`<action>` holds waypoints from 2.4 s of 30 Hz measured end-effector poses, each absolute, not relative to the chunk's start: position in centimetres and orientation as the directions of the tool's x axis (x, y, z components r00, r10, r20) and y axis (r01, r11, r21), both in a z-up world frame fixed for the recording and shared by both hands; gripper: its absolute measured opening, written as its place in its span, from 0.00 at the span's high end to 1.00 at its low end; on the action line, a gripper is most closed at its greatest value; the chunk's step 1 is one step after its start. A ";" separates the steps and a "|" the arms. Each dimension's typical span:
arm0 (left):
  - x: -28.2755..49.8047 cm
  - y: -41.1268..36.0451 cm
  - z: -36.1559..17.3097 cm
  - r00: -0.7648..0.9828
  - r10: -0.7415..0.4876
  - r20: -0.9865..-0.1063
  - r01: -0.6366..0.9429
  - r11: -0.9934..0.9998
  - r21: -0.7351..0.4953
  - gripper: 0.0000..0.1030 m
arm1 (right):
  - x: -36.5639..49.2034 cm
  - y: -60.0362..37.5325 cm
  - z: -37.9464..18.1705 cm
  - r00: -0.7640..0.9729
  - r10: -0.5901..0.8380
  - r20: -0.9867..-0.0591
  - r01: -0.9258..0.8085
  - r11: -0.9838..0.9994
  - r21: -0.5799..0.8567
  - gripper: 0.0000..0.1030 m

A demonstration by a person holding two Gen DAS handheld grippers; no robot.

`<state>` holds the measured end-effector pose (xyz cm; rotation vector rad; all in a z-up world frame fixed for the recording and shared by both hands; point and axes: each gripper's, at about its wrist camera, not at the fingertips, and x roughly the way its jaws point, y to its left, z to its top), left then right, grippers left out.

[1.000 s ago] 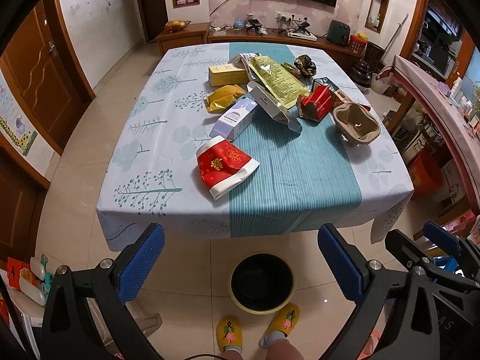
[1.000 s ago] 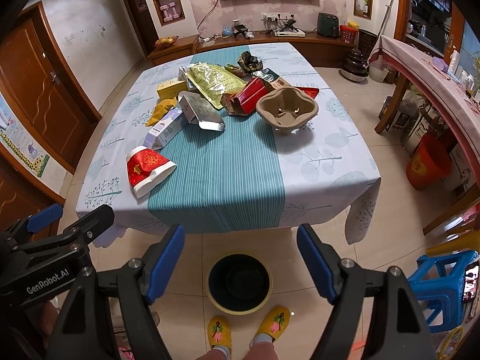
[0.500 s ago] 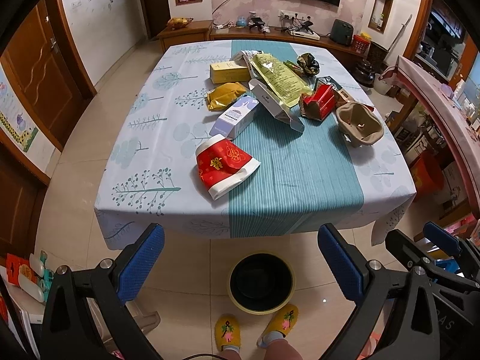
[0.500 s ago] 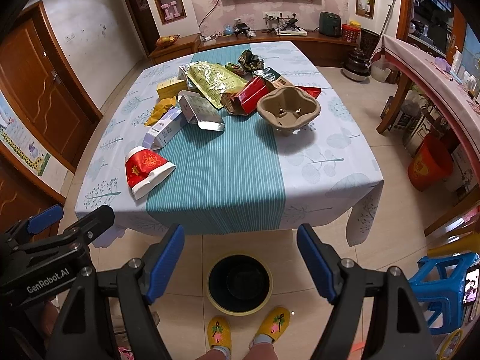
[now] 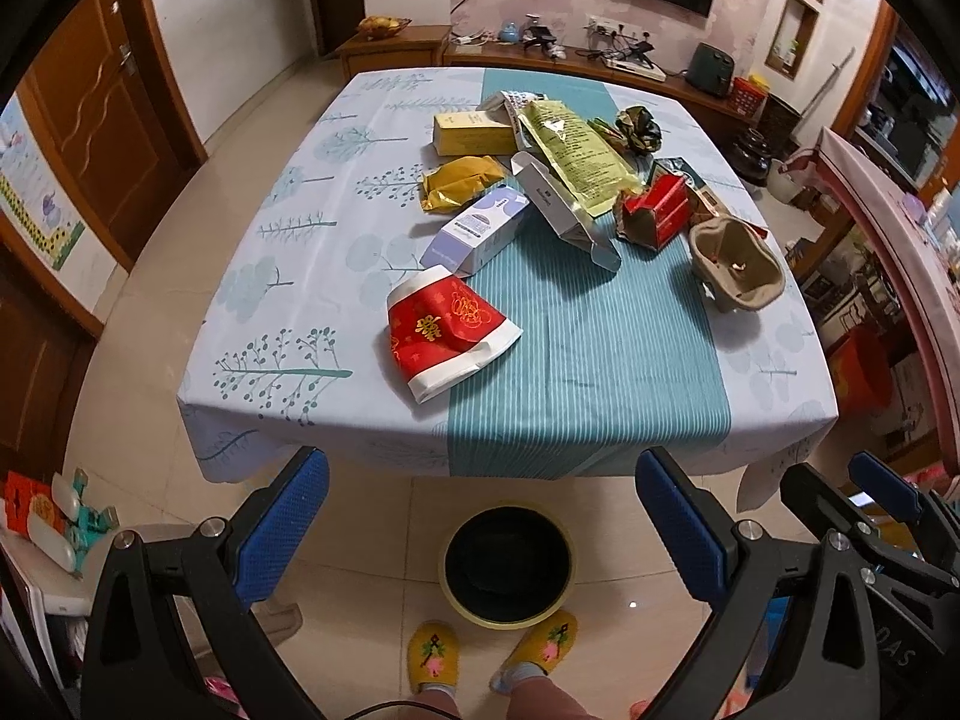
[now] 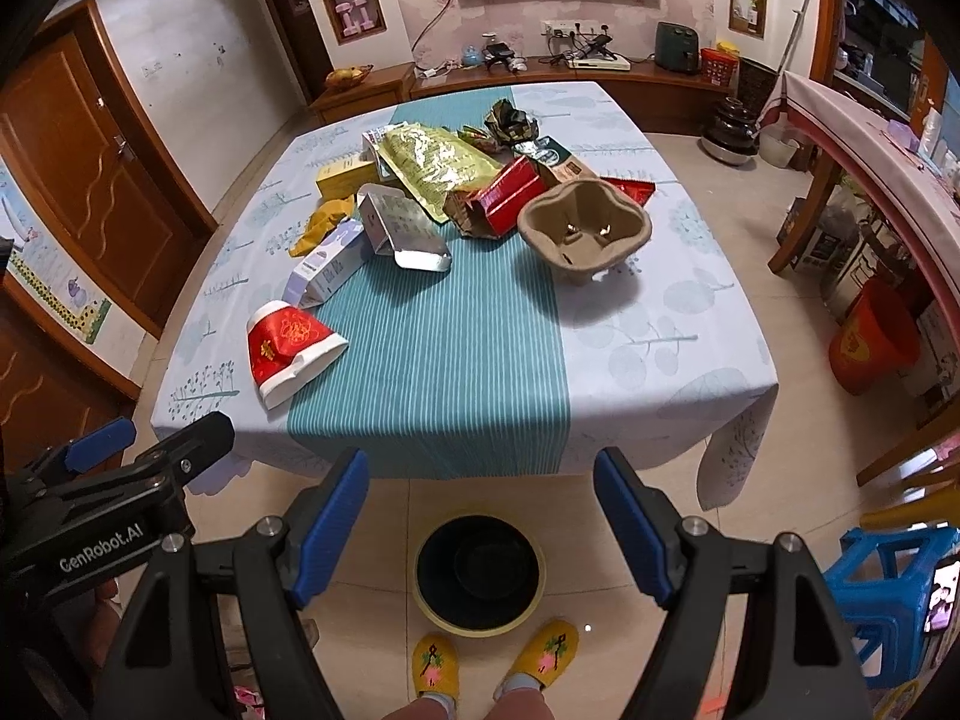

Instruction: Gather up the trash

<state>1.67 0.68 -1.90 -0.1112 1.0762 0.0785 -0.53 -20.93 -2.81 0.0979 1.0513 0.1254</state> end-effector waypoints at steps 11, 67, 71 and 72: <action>3.2 0.0 -1.7 0.465 0.053 -0.883 -0.234 0.970 -0.065 0.02 | 2.8 -22.8 -2.5 0.495 0.216 -0.842 -0.143 0.976 0.166 0.25; 18.3 11.5 -7.7 0.272 -0.198 -0.942 -0.087 0.970 -0.229 0.54 | 23.2 -5.1 -12.6 0.421 -0.087 -0.903 -0.329 0.913 -0.241 0.97; 18.2 11.6 -7.0 0.275 -0.216 -0.937 -0.015 0.973 -0.229 0.54 | 22.4 -6.0 -10.3 0.441 -0.054 -0.896 -0.269 0.944 -0.190 1.00; 18.4 11.4 -7.0 0.278 -0.219 -0.935 0.003 0.974 -0.227 0.54 | 22.0 -6.2 -9.6 0.448 -0.044 -0.893 -0.261 0.949 -0.178 1.00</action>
